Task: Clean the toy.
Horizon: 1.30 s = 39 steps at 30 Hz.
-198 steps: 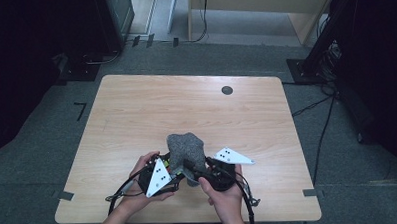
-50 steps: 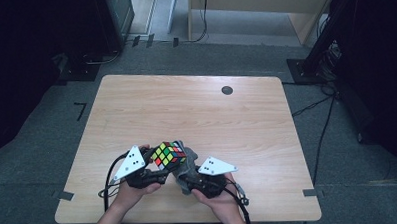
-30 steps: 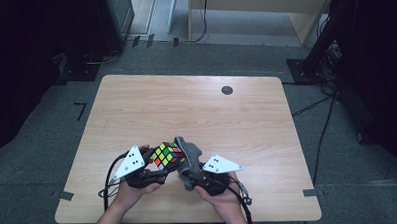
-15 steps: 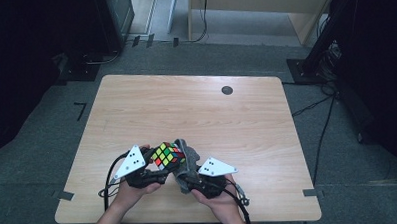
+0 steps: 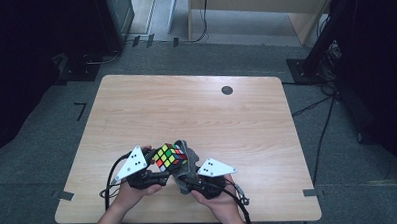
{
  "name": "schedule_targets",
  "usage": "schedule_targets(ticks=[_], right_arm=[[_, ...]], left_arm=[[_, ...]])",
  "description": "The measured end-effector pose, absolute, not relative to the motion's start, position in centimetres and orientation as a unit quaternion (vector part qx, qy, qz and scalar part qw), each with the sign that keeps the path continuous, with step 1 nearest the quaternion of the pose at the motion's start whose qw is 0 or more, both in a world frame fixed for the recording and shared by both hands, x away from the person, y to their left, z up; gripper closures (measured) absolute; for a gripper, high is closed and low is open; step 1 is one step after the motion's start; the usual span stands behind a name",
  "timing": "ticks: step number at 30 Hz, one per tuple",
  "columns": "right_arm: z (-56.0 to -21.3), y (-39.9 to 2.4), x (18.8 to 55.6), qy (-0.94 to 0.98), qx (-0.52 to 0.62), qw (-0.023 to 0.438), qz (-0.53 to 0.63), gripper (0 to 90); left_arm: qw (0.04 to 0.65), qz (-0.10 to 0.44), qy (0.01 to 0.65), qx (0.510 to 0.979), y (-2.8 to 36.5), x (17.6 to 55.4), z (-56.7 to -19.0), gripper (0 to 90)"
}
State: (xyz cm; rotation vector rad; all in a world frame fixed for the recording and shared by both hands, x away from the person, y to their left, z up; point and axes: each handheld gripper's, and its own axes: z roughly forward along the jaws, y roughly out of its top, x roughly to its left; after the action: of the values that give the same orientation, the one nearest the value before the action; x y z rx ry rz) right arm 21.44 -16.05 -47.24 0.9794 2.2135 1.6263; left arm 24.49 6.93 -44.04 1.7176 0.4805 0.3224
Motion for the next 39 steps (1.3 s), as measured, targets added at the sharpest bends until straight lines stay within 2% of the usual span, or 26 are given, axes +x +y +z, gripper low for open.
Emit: schedule_targets(ticks=[3,6,14,18,26,33,36,39], right_arm=[[-46.6,-17.1,21.7,0.74,0.348,0.128,0.561,64.4],[-46.3,-18.3,22.0,0.707,0.375,0.114,0.589,64.8],[-47.8,-15.7,21.4,0.746,0.343,0.092,0.563,64.6],[-47.1,-16.3,21.4,0.74,0.353,0.126,0.559,64.7],[-43.6,-20.3,21.4,0.657,0.398,0.158,0.621,65.8],[-42.6,-19.0,20.5,0.665,0.368,0.128,0.637,65.5],[-43.6,-19.2,21.0,0.658,0.383,0.106,0.639,65.5],[-44.7,-19.7,21.7,0.663,0.41,0.108,0.617,65.5]], left_arm=[[0.617,0.138,0.207,0.746,6.9,24.5,-44.1,34.1],[0.614,0.137,0.205,0.75,6.7,24.4,-44.2,34.1],[0.618,0.14,0.206,0.745,7.0,24.5,-44.0,34.1],[0.619,0.139,0.209,0.744,7.1,24.6,-44.1,34.1],[0.58,0.165,0.183,0.776,5.9,24.2,-44.9,34.1],[0.549,0.194,0.14,0.801,4.3,23.1,-45.5,34.1],[0.553,0.192,0.14,0.798,4.5,23.1,-45.2,34.1],[0.561,0.188,0.144,0.793,4.9,23.2,-44.9,34.1]])
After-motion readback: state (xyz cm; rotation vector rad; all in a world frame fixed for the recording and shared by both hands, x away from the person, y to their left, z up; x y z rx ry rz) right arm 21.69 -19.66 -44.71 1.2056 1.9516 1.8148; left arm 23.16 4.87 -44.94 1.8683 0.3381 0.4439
